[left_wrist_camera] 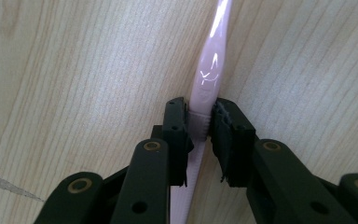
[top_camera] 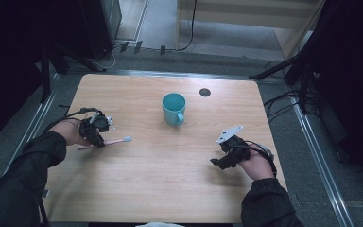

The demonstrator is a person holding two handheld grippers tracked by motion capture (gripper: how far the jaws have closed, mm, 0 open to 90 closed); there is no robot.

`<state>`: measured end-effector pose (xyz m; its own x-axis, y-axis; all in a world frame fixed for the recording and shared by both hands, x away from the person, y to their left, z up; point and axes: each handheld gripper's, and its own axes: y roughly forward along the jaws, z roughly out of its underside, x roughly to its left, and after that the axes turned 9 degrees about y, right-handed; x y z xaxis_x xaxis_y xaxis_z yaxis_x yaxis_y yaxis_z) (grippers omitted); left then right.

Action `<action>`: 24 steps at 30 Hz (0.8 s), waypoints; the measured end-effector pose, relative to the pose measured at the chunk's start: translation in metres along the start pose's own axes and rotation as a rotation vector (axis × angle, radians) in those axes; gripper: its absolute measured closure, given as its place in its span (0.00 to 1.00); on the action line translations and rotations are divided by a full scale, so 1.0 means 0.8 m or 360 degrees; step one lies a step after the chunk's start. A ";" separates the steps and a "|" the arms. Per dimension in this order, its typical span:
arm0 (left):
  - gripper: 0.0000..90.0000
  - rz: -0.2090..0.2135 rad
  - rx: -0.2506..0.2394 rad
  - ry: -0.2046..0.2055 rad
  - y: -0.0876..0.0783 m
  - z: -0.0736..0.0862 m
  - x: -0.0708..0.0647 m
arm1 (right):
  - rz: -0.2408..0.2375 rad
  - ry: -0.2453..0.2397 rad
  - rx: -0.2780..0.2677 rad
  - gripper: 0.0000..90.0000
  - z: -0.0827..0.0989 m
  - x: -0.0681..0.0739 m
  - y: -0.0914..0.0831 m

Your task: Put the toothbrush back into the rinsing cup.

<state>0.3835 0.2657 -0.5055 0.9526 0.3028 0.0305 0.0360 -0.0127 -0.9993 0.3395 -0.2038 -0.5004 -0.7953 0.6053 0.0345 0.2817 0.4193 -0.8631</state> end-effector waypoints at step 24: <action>0.88 0.0072 0.0049 -0.0161 0.000 -0.004 0.010 | -0.0007 -0.0013 0.0017 0.26 -0.001 0.002 0.003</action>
<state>0.3920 0.2647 -0.5048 0.9177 0.3970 -0.0156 -0.0172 0.0005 -0.9999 0.3389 -0.2015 -0.5018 -0.8009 0.5979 0.0346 0.2721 0.4146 -0.8684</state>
